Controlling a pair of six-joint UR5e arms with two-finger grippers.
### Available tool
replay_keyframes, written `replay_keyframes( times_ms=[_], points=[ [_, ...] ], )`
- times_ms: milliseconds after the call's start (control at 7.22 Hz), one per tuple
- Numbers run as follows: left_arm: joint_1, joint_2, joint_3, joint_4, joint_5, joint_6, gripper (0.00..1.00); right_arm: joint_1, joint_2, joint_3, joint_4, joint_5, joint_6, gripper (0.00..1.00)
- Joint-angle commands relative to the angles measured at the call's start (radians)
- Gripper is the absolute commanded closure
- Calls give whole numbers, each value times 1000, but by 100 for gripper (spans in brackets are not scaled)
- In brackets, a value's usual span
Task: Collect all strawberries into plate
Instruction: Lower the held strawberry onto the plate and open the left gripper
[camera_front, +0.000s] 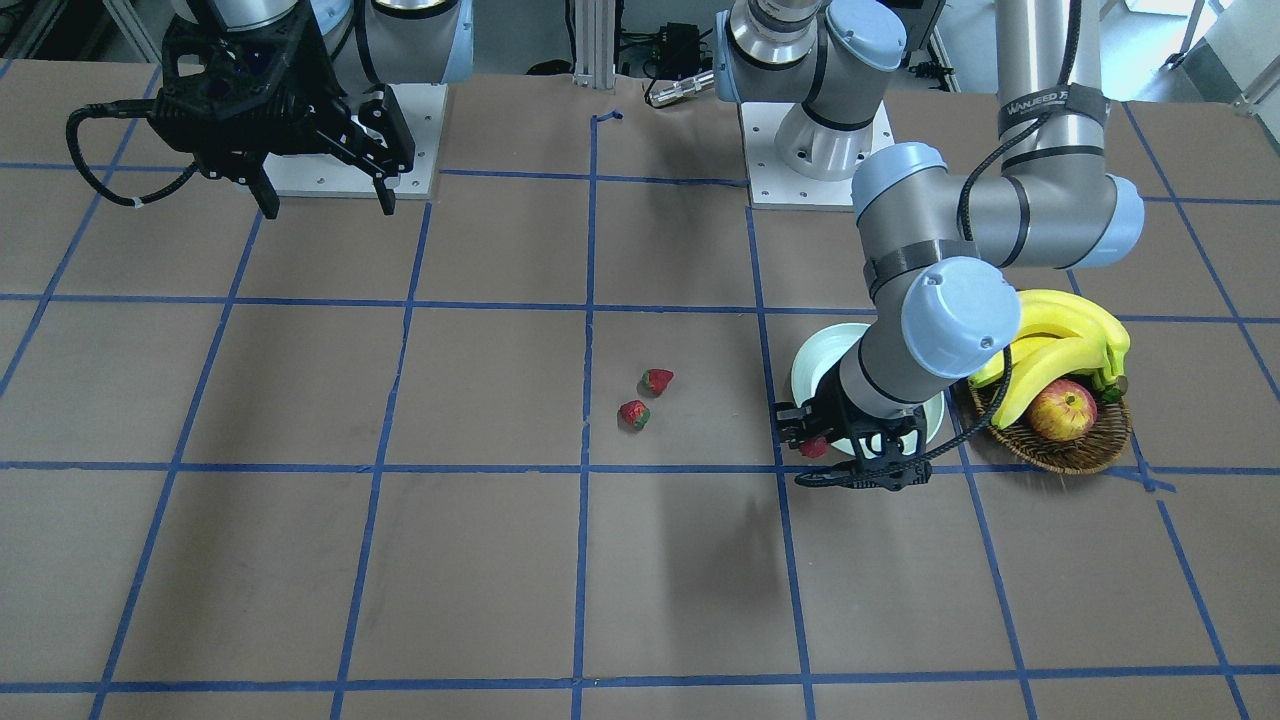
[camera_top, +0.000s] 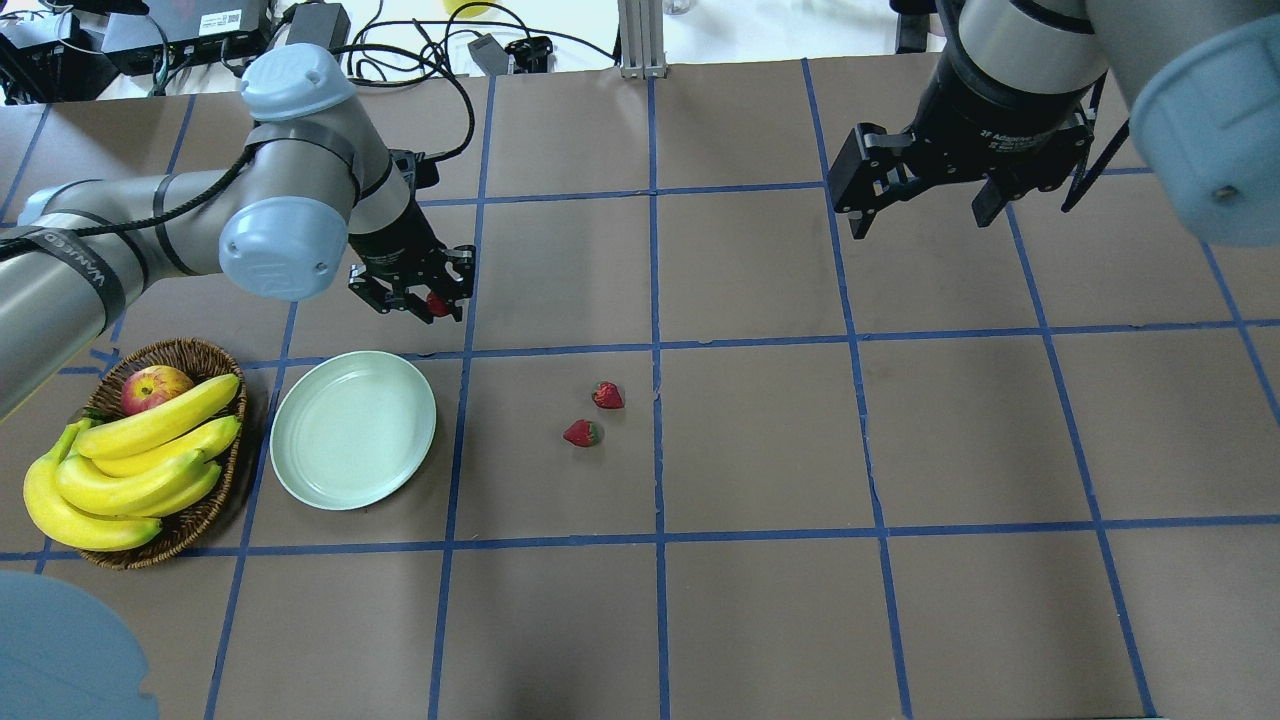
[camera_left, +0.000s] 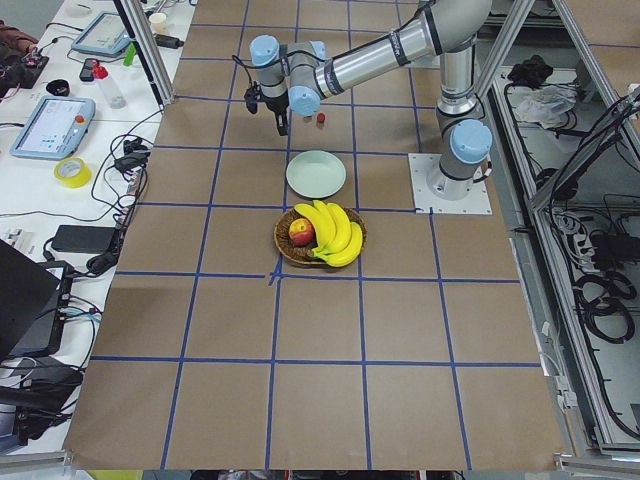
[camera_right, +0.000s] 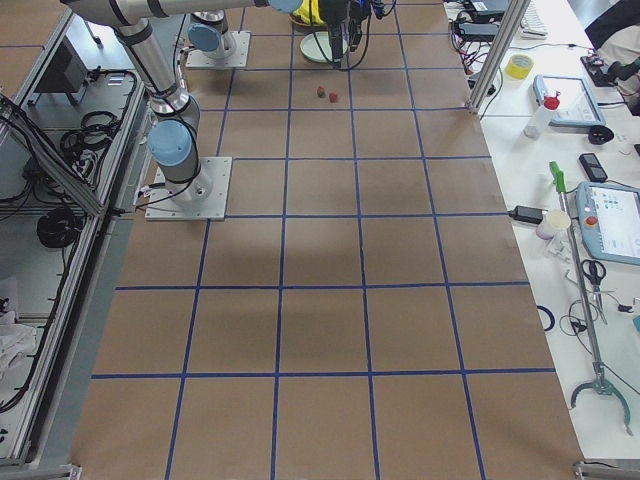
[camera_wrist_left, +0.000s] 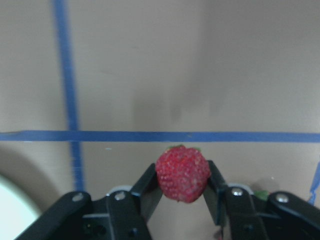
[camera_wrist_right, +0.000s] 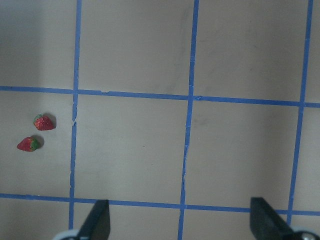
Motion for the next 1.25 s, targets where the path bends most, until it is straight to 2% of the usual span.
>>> replay_keyframes(
  times_ms=[0,277,554,692,831,1108],
  points=[
    [96,13,-66,-15,100,116,100,0,0,0,0,1,-1,0],
    [186,12,-183,-15,121,175,100,0,0,-1,0,4,-1,0],
    [187,10,-195,-4,119,180,100,2,0,0,0,4,-1,0],
    [187,7,-196,-4,116,178,6,2,0,0,0,4,-1,0],
    [187,13,-183,-6,110,174,0,2,0,0,0,3,-1,0],
    [172,21,-112,-19,101,169,0,2,0,-1,0,12,-1,0]
  ],
)
